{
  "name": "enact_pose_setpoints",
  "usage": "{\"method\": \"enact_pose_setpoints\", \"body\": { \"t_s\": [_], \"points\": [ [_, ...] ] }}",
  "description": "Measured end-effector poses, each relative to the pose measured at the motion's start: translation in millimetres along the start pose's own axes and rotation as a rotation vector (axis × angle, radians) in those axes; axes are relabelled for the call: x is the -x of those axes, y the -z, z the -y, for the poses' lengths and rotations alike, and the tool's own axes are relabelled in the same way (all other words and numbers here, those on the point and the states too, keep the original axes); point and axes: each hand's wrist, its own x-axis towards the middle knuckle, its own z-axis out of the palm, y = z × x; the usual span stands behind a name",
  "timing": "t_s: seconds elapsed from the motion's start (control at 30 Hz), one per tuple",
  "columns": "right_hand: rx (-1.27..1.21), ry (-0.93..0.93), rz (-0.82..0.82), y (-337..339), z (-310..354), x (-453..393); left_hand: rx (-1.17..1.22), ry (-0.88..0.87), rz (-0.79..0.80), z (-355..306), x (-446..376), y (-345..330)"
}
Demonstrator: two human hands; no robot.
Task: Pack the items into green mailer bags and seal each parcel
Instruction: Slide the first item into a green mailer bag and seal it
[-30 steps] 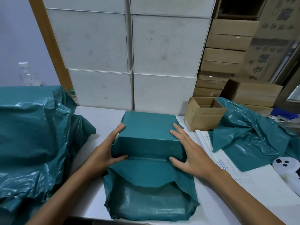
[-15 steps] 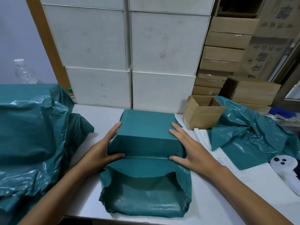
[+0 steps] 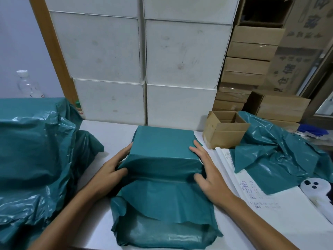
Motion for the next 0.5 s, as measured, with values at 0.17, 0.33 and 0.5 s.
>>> {"method": "enact_pose_setpoints", "body": {
  "t_s": [0.17, 0.33, 0.5],
  "points": [
    [-0.313, -0.171, -0.202, -9, 13, -10, 0.102, 0.082, -0.198, 6, -11, -7],
    [-0.358, -0.262, -0.299, -19, 15, -20, 0.060, 0.110, -0.319, 8, -14, -18],
    [-0.418, -0.336, -0.302, -18, 9, -24, 0.029, 0.109, -0.285, 13, -20, -11]
  ]
}}
